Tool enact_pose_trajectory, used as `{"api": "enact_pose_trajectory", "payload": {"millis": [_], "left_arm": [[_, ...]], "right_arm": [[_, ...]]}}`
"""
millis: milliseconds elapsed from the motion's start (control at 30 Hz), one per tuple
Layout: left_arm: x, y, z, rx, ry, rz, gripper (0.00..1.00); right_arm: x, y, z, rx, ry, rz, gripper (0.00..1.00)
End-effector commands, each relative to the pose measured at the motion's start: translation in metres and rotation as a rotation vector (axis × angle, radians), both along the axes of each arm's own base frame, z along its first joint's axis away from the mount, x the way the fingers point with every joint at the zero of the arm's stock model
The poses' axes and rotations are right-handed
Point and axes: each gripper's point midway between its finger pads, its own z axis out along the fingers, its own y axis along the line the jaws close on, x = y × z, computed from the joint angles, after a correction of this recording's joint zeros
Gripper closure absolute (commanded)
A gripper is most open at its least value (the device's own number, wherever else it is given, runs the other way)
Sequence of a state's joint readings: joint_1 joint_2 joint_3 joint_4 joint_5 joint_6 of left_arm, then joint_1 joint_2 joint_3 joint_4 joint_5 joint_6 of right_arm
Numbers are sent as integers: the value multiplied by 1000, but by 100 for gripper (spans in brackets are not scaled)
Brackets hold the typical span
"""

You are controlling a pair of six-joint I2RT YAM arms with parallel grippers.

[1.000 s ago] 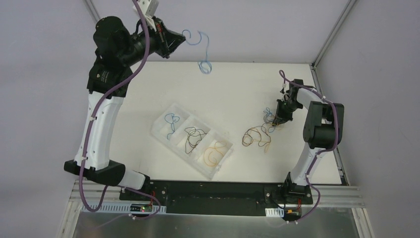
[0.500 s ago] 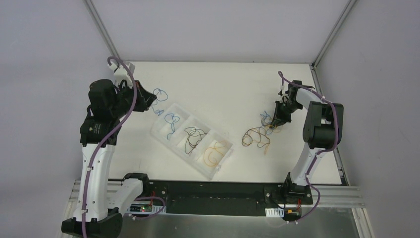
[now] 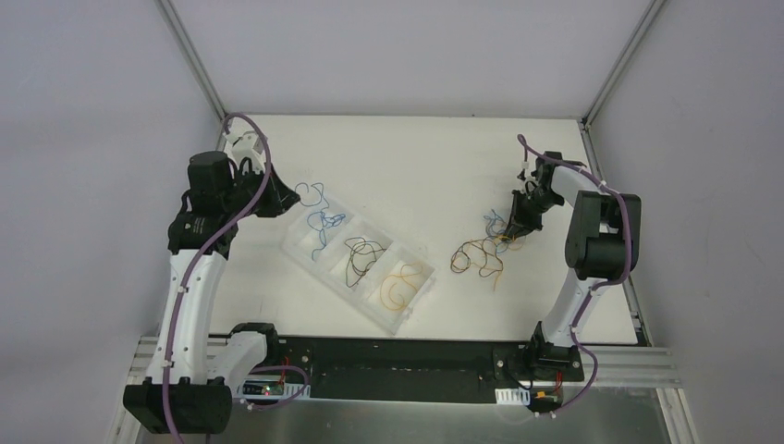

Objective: Untangle the cables

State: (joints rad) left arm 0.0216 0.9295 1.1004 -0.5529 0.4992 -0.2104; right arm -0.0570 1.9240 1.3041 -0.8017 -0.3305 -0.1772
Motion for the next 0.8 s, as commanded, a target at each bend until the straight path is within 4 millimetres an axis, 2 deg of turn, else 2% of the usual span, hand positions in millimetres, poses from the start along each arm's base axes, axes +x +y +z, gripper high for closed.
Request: {"api": "enact_pose_trajectory", "payload": {"millis": [0,67,133,200,267,367,500,567,633,700,767], "left_arm": [[12,-8,-2,-1,-44,-77,100],[17,-7,-4,8,-43,-81,100],[20,-5,-14,21,-19,-80,100],[17,-8,-29,26,13,-115,100],[8,-20,-41,6,39,-199,100],[-3,-31,-72,74,103,-284,100],[8,-22,-108,184,194,-252,99],[15,-15,-119,223,245,-234,81],[20,-14,-116,243,261,-241,64],[26,-17,-100,238,223,-261,47],[33,-28,-76,209,160,-310,34]], "right_arm": [[-6,4,18,16,-24,13,100],[-6,5,18,18,-21,13,100],[-7,6,17,21,-17,12,100],[-6,7,17,23,-18,11,100],[-7,8,18,31,-14,9,100],[-7,12,20,48,-12,11,100],[-6,18,24,59,-21,22,100],[-5,23,31,71,-31,31,100],[-2,30,41,99,-53,44,100],[2,37,53,129,-82,62,100],[6,45,68,172,-124,79,100]]}}
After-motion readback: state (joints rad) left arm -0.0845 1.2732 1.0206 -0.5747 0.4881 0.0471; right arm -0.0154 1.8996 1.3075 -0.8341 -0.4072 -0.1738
